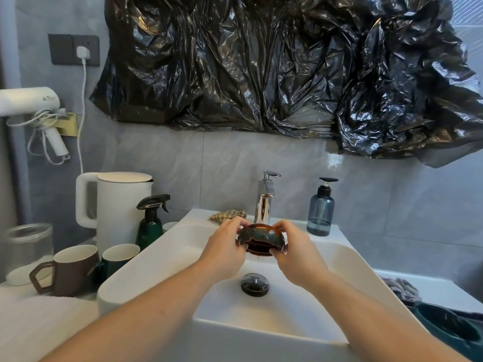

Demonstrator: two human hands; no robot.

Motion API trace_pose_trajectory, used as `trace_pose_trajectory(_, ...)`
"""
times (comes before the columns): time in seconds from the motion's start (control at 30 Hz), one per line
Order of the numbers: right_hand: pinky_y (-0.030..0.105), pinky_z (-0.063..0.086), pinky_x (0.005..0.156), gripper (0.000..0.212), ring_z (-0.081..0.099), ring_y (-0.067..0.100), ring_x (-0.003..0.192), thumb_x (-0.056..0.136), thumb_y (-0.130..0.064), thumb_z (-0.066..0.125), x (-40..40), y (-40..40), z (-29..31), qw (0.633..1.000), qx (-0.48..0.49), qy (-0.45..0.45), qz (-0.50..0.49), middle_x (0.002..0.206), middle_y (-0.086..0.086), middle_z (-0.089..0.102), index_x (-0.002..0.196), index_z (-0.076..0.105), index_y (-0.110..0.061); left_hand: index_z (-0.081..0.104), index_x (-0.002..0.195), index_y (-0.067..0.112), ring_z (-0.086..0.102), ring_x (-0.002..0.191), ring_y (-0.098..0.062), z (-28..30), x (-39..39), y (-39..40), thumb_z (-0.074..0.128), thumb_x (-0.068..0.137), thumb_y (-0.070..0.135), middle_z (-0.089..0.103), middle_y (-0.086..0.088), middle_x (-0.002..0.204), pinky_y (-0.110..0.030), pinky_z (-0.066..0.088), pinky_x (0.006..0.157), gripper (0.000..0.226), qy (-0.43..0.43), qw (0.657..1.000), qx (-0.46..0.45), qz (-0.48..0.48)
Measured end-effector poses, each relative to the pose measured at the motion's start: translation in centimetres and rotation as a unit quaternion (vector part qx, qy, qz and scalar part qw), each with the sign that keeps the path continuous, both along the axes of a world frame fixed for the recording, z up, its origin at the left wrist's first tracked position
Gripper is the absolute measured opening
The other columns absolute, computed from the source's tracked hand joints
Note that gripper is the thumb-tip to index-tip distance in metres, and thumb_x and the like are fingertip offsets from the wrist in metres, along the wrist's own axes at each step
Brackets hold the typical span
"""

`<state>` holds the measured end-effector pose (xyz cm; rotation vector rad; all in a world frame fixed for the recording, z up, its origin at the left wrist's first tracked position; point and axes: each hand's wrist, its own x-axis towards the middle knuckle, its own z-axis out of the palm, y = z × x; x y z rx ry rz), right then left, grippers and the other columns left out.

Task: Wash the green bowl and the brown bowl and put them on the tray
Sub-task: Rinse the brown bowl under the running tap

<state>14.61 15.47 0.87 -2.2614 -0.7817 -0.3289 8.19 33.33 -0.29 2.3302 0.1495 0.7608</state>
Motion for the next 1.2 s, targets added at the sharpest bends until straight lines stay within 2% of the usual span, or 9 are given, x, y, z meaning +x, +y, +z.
trace_pose_trajectory(0.23, 0.034, 0.060, 0.087, 0.044, 0.069, 0.010, 0.088, 0.096, -0.018, 0.070, 0.1, 0.1, 0.0, 0.999, 0.035, 0.009, 0.018, 0.118, -0.018, 0.060, 0.126, 0.048, -0.041, 0.056, 0.126, 0.036, 0.064, 0.100, -0.017, 0.0, 0.1, -0.1, 0.059, 0.101, 0.013, 0.059, 0.009, 0.125, -0.039, 0.054, 0.096, 0.034, -0.001, 1.000, 0.008, 0.003)
trace_pose_trajectory(0.33, 0.040, 0.062, 0.083, 0.042, 0.072, 0.009, 0.076, 0.096, -0.022, 0.068, 0.2, 0.2, -0.1, 0.999, 0.044, 0.009, 0.027, 0.117, -0.017, 0.063, 0.124, 0.047, -0.045, 0.057, 0.126, 0.034, 0.065, 0.101, -0.019, 0.1, 0.0, -0.1, 0.056, 0.104, 0.021, 0.068, 0.006, 0.120, -0.040, 0.054, 0.095, 0.025, 0.006, 1.000, 0.006, 0.004)
trace_pose_trajectory(0.6, 0.038, 0.064, 0.067, 0.040, 0.074, 0.012, 0.073, 0.099, -0.032, 0.065, -0.9, 0.8, 0.4, 0.992, 0.106, 0.033, 0.063, 0.119, -0.019, 0.065, 0.132, 0.046, -0.042, 0.060, 0.116, 0.032, 0.066, 0.102, -0.025, 1.7, -0.4, 0.2, 0.054, 0.107, 0.039, 0.072, 0.005, 0.111, -0.043, 0.057, 0.092, 0.013, 0.005, 0.998, 0.000, 0.068)
trace_pose_trajectory(0.73, 0.028, 0.062, 0.062, 0.047, 0.073, 0.011, 0.082, 0.101, -0.036, 0.060, -1.1, 1.6, 0.4, 0.986, 0.143, 0.058, 0.065, 0.131, -0.019, 0.059, 0.144, 0.039, -0.038, 0.057, 0.110, 0.026, 0.063, 0.097, -0.027, 3.7, -0.2, 3.0, 0.053, 0.107, 0.040, 0.069, -0.001, 0.105, -0.041, 0.054, 0.084, 0.015, 0.010, 0.992, -0.047, 0.113)
trace_pose_trajectory(0.8, 0.027, 0.062, 0.066, 0.049, 0.071, 0.010, 0.088, 0.102, -0.038, 0.057, -1.1, 1.9, 0.4, 0.989, 0.123, 0.064, 0.058, 0.137, -0.015, 0.055, 0.146, 0.037, -0.036, 0.056, 0.112, 0.025, 0.068, 0.090, -0.028, 3.6, -0.3, 4.7, 0.053, 0.106, 0.041, 0.068, -0.003, 0.106, -0.046, 0.062, 0.082, 0.018, 0.009, 0.983, -0.128, 0.132)
trace_pose_trajectory(0.93, 0.026, 0.053, 0.093, 0.046, 0.062, 0.001, 0.109, 0.102, -0.038, 0.056, -0.5, 3.2, 0.9, 0.998, 0.004, 0.008, 0.062, 0.143, -0.021, 0.048, 0.144, 0.036, -0.041, 0.052, 0.125, 0.021, 0.073, 0.058, -0.024, 2.3, -0.6, 7.1, 0.055, 0.105, 0.040, 0.068, -0.002, 0.104, -0.045, 0.067, 0.074, 0.027, -0.012, 0.947, -0.293, 0.134)
trace_pose_trajectory(1.1, 0.033, 0.045, 0.107, 0.051, 0.054, 0.015, 0.130, 0.102, -0.034, 0.055, 3.1, 7.9, 2.3, 0.986, -0.132, -0.089, 0.040, 0.151, -0.006, 0.047, 0.150, 0.039, -0.031, 0.052, 0.117, 0.018, 0.077, 0.076, -0.032, 2.5, -0.2, 7.2, 0.052, 0.107, 0.046, 0.066, -0.005, 0.106, -0.023, 0.053, 0.044, 0.030, -0.082, 0.923, -0.341, 0.157)
trace_pose_trajectory(1.17, 0.034, 0.041, 0.112, 0.055, 0.050, 0.021, 0.136, 0.100, -0.031, 0.056, 4.7, 10.2, 2.2, 0.983, -0.146, -0.107, 0.035, 0.154, -0.001, 0.046, 0.153, 0.041, -0.024, 0.052, 0.114, 0.019, 0.075, 0.082, -0.036, 2.5, 0.2, 7.1, 0.051, 0.106, 0.050, 0.066, -0.006, 0.105, -0.028, 0.058, 0.049, 0.032, -0.109, 0.920, -0.338, 0.167)
trace_pose_trajectory(1.2, 0.035, 0.038, 0.115, 0.058, 0.046, 0.023, 0.139, 0.099, -0.030, 0.057, 5.4, 11.3, 1.9, 0.981, -0.152, -0.113, 0.036, 0.155, 0.000, 0.044, 0.154, 0.040, -0.022, 0.051, 0.113, 0.021, 0.075, 0.086, -0.037, 2.4, 0.4, 7.3, 0.050, 0.105, 0.054, 0.067, -0.005, 0.105, -0.036, 0.064, 0.061, 0.034, -0.120, 0.919, -0.332, 0.173)
